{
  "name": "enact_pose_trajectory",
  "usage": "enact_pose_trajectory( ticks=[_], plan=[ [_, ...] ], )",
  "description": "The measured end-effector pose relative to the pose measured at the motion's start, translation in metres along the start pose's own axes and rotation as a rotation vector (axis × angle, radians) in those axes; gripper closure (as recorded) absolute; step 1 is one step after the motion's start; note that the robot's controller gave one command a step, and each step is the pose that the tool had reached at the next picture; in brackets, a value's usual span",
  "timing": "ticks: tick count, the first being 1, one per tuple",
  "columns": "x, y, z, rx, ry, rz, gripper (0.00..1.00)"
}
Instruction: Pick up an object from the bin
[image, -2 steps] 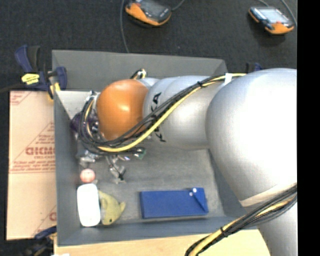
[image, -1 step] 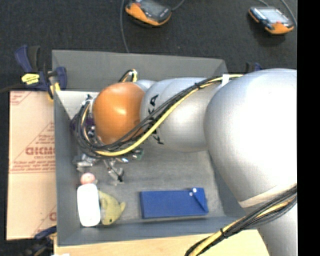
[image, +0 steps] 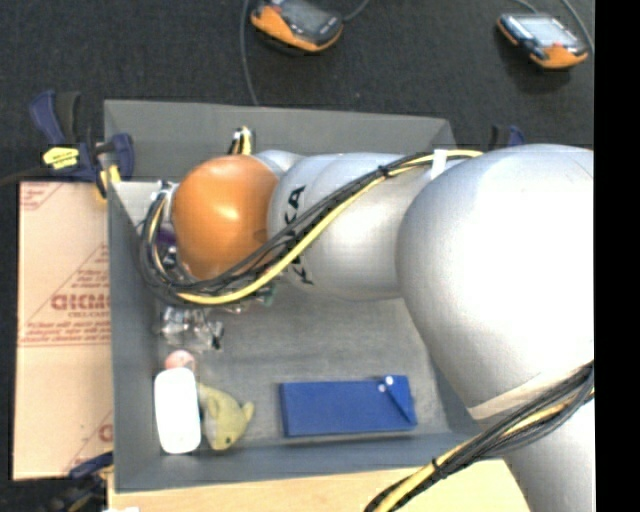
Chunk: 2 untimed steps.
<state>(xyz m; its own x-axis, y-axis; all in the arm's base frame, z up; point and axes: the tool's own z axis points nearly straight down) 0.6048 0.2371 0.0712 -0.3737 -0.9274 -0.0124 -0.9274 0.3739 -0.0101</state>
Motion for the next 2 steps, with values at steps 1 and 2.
enact_pose_trajectory(
  ticks=[1, 2],
  plan=[
    [0.0034, -0.0015, 0.0003, 0.0, 0.01, 0.002, 0.0],
    [0.0034, -0.0014, 0.0004, -0.001, 0.009, 0.003, 0.0]
  ],
)
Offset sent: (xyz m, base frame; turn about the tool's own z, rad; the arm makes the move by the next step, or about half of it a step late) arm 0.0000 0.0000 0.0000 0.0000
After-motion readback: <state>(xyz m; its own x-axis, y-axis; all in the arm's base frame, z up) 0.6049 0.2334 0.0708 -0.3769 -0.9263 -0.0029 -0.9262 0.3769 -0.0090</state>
